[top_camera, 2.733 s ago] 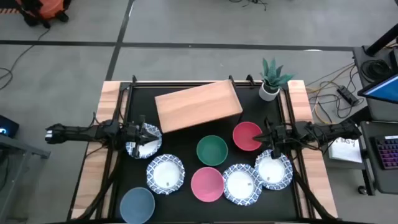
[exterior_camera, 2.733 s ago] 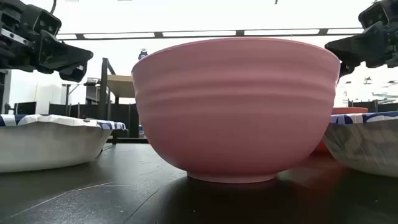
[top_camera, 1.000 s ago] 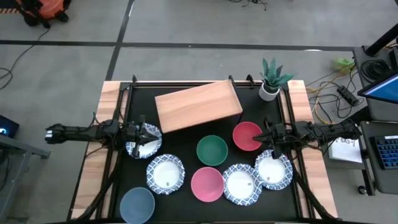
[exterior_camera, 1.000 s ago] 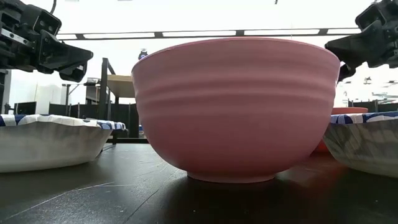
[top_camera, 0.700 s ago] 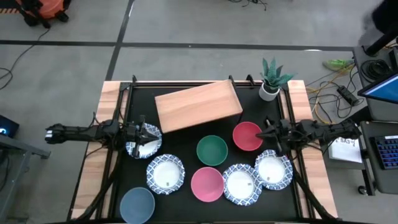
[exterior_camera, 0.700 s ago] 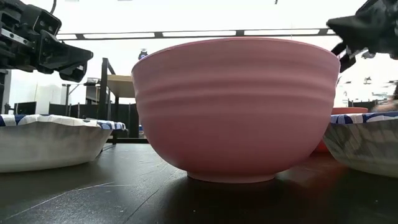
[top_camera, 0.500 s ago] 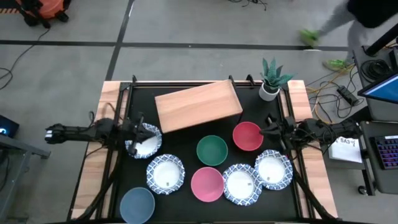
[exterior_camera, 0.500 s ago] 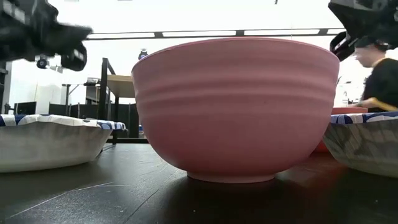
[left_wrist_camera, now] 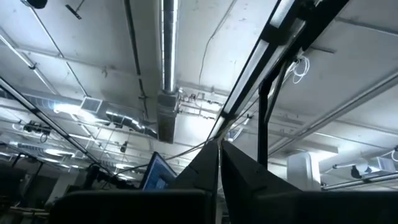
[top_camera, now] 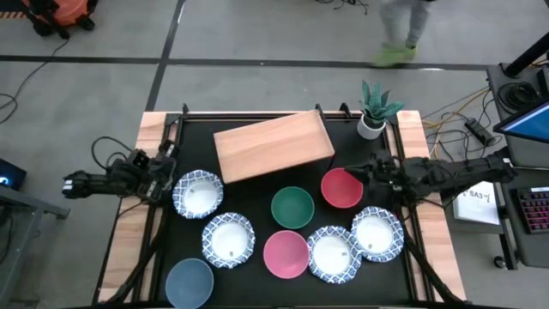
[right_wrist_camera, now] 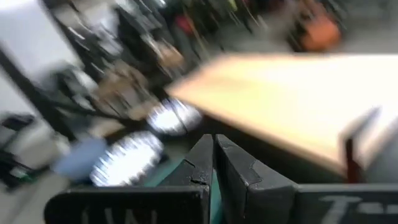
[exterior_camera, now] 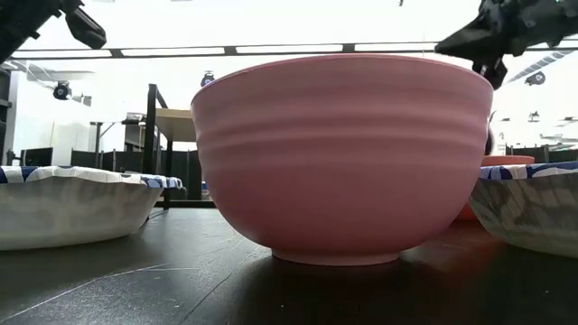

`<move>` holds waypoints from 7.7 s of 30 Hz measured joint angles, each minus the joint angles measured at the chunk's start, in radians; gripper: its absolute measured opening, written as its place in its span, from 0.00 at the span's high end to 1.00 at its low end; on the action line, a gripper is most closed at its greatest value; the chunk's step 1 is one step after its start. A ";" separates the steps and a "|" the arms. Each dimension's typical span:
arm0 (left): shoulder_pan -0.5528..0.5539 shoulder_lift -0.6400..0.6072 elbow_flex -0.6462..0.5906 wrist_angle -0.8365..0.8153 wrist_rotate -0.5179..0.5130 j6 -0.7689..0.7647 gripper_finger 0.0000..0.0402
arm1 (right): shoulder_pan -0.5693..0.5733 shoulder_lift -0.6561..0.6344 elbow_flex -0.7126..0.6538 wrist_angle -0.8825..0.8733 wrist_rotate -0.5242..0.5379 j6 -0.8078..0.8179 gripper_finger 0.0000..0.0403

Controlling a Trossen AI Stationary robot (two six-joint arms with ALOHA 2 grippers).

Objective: Place and stack bowls onto a shelf
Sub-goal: Put the orange bowl on the shelf, then put the top left white and blue bowl on the shelf

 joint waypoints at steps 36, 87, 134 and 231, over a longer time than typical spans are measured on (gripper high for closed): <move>0.000 0.156 0.245 -0.618 -0.022 -0.037 1.00 | 0.061 0.643 0.531 -0.560 -0.420 0.257 0.98; 0.000 0.260 0.551 -1.140 -0.111 0.213 1.00 | 0.011 1.092 0.851 -0.904 -0.292 0.009 0.45; 0.000 0.261 0.551 -1.139 -0.110 0.217 1.00 | 0.006 1.086 1.317 -0.852 -0.479 -0.216 0.98; -0.001 0.445 0.562 -1.123 0.022 -0.405 1.00 | 0.139 0.549 0.234 0.208 -0.071 -0.371 0.84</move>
